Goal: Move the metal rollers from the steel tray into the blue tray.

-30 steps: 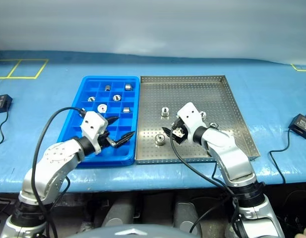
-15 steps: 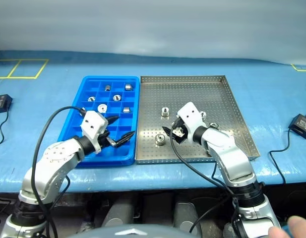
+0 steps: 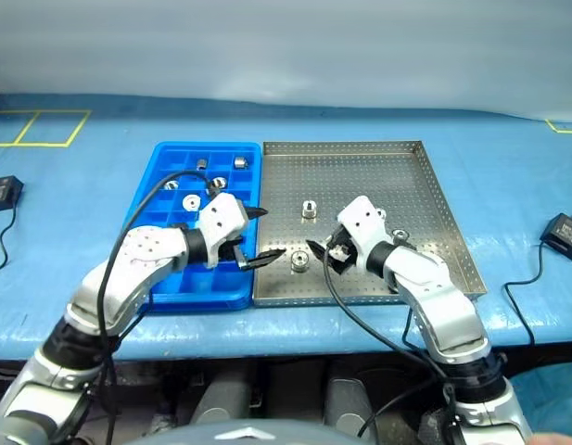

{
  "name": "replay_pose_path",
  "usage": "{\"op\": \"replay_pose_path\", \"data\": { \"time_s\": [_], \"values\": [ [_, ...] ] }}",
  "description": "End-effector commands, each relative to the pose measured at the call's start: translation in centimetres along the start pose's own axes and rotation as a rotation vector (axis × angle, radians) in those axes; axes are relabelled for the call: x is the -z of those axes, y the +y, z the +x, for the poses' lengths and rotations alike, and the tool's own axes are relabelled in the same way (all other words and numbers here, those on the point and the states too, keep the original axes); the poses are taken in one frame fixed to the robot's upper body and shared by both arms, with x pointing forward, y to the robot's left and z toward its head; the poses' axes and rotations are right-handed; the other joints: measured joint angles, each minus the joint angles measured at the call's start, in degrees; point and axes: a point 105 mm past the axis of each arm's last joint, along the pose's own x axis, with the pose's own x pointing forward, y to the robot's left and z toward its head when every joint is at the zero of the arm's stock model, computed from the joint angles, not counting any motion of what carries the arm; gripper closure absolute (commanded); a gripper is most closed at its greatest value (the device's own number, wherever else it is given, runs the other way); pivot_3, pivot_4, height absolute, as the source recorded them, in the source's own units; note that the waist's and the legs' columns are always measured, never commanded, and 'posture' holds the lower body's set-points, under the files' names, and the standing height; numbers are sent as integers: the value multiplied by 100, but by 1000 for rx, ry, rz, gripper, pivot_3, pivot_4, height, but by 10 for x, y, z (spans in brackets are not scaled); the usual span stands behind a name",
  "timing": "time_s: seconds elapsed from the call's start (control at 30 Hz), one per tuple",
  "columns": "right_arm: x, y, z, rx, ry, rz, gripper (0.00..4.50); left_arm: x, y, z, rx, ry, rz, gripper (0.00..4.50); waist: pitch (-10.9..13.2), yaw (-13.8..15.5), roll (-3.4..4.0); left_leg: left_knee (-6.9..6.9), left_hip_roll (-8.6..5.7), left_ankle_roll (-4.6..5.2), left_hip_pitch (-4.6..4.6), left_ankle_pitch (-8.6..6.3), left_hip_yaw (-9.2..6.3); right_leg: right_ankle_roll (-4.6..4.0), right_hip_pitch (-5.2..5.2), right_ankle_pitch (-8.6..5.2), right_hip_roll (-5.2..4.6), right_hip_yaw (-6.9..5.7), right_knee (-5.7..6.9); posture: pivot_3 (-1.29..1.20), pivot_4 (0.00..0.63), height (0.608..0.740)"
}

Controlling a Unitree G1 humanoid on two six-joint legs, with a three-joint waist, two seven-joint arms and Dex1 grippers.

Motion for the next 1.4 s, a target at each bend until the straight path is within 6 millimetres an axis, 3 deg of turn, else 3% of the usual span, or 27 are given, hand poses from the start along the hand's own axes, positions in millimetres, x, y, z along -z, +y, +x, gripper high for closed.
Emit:
{"op": "replay_pose_path", "data": {
  "time_s": [0.03, 0.2, 0.4, 0.7, 0.83, 0.93, 1.0, 1.1, 1.4],
  "values": [
    [-11, 8, -13, -17, -46, -20, 0, 5, 2, 11, 65, 64, 63, 23, 0, -38, 0, 1, 0, 0, 0, 0, 2, 0, 1, 0, 0, -1, 0, -58, 150, 740],
    [-15, 23, -23, -72, -58, -4, 0, 12, -2, 26, 172, 121, 120, 23, 0, -160, -1, 4, 5, 0, 0, 0, -6, 0, 1, 0, 2, 0, 1, -106, 150, 740],
    [-8, 32, -21, -84, -28, 14, 0, 20, -5, 43, 239, 167, 144, 23, -1, -265, -4, 3, 5, 0, 0, 0, -12, 0, 0, 0, 1, 1, 0, -133, 150, 740],
    [-10, 38, -17, -85, -39, 21, 0, 33, -2, 58, 219, 218, 121, 23, -1, -343, -4, 5, 6, 1, 2, 0, -12, 1, 2, 1, 2, 2, 2, -144, 150, 740],
    [-8, 36, -14, -73, -24, 20, 0, 38, -5, 57, 230, 235, 128, 927, -1, -345, -4, 4, 7, 1, 3, 0, -12, 1, 1, 1, 2, 3, 2, -143, 150, 740],
    [-7, 33, -12, -62, -19, 19, 0, 39, -4, 54, 231, 232, 121, 927, -1, -350, -4, 5, 8, 1, 3, 0, -12, 1, 1, 1, 2, 3, 3, -132, 150, 740],
    [-7, 32, -11, -58, -16, 19, 0, 38, -3, 53, 229, 225, 111, 1246, -1, -359, -4, 5, 9, 1, 4, 0, -11, 1, 1, 1, 2, 4, 4, -125, 150, 740],
    [-5, 31, -8, -60, -5, 22, 0, 34, 3, 52, 190, 214, 120, 2070, -1, -362, -4, 5, 9, 1, 4, 0, -12, 1, 1, 1, 3, 3, 4, -117, 150, 740],
    [8, 38, 9, -135, 46, 58, 0, -2, 14, 23, 92, 42, 47, 2070, -1, -328, -4, 4, 11, 1, 6, 1, -12, 1, 1, 2, 5, 7, 8, -65, 150, 740]
  ]
}}
